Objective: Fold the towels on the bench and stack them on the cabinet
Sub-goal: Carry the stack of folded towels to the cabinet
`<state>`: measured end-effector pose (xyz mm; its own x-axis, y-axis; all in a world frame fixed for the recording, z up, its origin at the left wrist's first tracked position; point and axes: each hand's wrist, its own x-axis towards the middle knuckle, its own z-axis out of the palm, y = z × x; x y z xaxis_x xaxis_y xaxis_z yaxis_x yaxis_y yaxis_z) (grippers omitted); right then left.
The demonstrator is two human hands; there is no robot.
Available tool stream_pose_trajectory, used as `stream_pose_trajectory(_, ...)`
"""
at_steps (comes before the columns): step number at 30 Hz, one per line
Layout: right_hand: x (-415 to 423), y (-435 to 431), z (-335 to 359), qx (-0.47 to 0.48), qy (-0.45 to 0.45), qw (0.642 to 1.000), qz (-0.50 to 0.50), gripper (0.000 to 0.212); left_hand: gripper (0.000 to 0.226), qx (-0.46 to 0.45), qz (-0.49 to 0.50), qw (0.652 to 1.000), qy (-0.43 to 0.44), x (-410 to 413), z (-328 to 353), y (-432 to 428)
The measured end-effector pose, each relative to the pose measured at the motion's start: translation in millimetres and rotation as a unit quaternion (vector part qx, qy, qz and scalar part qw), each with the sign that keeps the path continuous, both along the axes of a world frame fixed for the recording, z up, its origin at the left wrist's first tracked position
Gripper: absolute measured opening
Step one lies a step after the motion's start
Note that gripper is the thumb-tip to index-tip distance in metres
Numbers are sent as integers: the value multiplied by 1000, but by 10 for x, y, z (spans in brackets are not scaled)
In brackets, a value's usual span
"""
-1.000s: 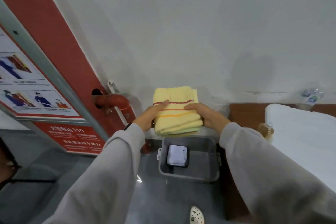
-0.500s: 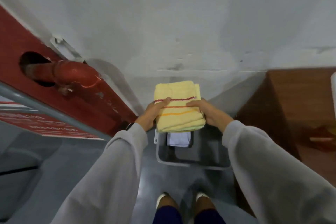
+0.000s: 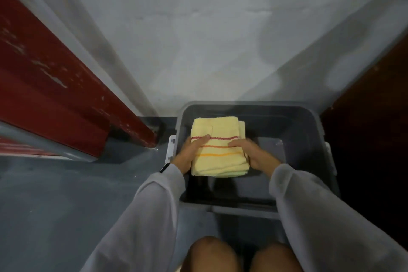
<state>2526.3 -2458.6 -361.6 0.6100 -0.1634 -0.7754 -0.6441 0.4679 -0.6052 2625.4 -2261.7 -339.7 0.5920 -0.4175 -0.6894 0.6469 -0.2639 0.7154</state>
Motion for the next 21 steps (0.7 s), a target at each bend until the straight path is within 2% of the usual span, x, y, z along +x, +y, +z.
stream_pose_trajectory(2, 19, 61, -358, 2, 10, 1000, 2, 75, 63, 6, 7, 1000, -10, 37, -402, 11)
stream_pose_trajectory(5, 140, 71, -685, 1, -16, 1000, -6, 55, 44, 18, 46, 996, -76, 140, -779, -54)
stream_pose_trajectory(7, 257, 44, -761, -31, -41, 999, -12, 66, 58, 24, 51, 985, -166, 199, -902, -125)
stream_pose_trajectory(9, 313, 55, -761, -163, -1, 986, 32, 79, 78, 79, 13, 951, -297, 179, -1014, -189)
stream_pose_trajectory(10, 318, 73, -805, -271, 49, 958, 77, 93, 80, 122, -21, 922, -367, 125, -1047, -213)
stream_pose_trajectory(11, 309, 120, -832, -336, 83, 931, 114, 105, 77, 175, -63, 876, -444, 66, -1056, -228)
stream_pose_trajectory(12, 301, 189, -846, -373, 82, 916, 127, 109, 70, 226, -111, 814, -523, 17, -1070, -229)
stream_pose_trajectory(13, 294, 247, -853, -417, 63, 896, 138, 106, 64, 261, -168, 752, -581, -27, -1072, -232)
stream_pose_trajectory(14, 297, 287, -906, -485, 31, 860, 153, 99, 59, 281, -222, 706, -611, -67, -1072, -232)
stream_pose_trajectory(15, 289, 314, -899, -558, -3, 808, 188, 92, 57, 295, -262, 679, -619, -59, -1123, -238)
stream_pose_trajectory(17, 343, 307, -911, -643, -60, 718, 260, 78, 57, 325, -288, 669, -603, -3, -1175, -252)
stream_pose_trajectory(20, 482, 311, -906, -676, -83, 657, 324, 69, 65, 350, -286, 663, -597, 147, -1206, -270)
stream_pose_trajectory(21, 523, 317, -936, -678, -79, 648, 337, 68, 69, 352, -296, 661, -593, 212, -1204, -276)
